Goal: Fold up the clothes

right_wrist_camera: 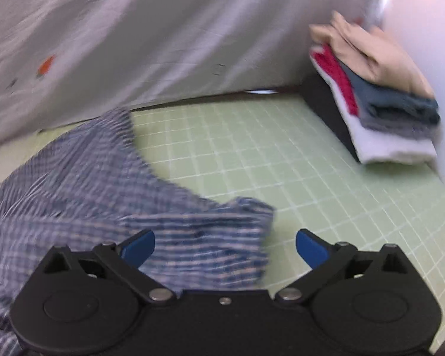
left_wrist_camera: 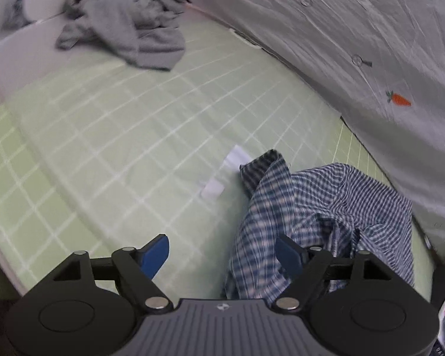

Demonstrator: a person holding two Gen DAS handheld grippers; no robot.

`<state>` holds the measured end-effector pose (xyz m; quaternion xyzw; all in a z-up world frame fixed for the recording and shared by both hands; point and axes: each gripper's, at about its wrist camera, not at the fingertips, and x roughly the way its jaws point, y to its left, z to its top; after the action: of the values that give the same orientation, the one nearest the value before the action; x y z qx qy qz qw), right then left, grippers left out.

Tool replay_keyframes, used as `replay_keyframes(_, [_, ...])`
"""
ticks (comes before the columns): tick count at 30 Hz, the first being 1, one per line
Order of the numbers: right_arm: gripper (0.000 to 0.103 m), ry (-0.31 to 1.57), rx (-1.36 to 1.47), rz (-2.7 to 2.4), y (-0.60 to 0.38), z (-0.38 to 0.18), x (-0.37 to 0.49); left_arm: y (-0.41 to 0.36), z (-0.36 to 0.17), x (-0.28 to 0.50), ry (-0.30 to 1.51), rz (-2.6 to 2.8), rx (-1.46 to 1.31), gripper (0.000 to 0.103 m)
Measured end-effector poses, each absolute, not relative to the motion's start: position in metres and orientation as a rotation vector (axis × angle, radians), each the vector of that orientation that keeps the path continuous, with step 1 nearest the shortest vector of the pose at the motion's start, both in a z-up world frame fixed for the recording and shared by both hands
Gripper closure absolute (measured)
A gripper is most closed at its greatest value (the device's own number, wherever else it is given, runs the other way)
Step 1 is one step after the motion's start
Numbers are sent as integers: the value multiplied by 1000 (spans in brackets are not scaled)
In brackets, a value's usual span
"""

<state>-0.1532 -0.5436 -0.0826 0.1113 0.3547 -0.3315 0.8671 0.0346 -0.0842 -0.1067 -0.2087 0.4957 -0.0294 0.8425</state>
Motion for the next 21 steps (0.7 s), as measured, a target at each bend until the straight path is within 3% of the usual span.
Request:
replay_keyframes(15, [2,821,113,-499,-379,-122,-92,-84,-126,80,1152,-295,-219,22])
replay_keyframes(18, [22,835,36,-543,-375,-125,-83,-90,-123,79,1138,-313,-186,22])
replay_keyframes(20, [63,828,57,-540,-385,-122,-84,-95,-123,75,1137,-313,-187,22])
replay_keyframes(21, [70,815,101,-525,-394,-118,-87,-97,-123,73,1138,-309,-195,22])
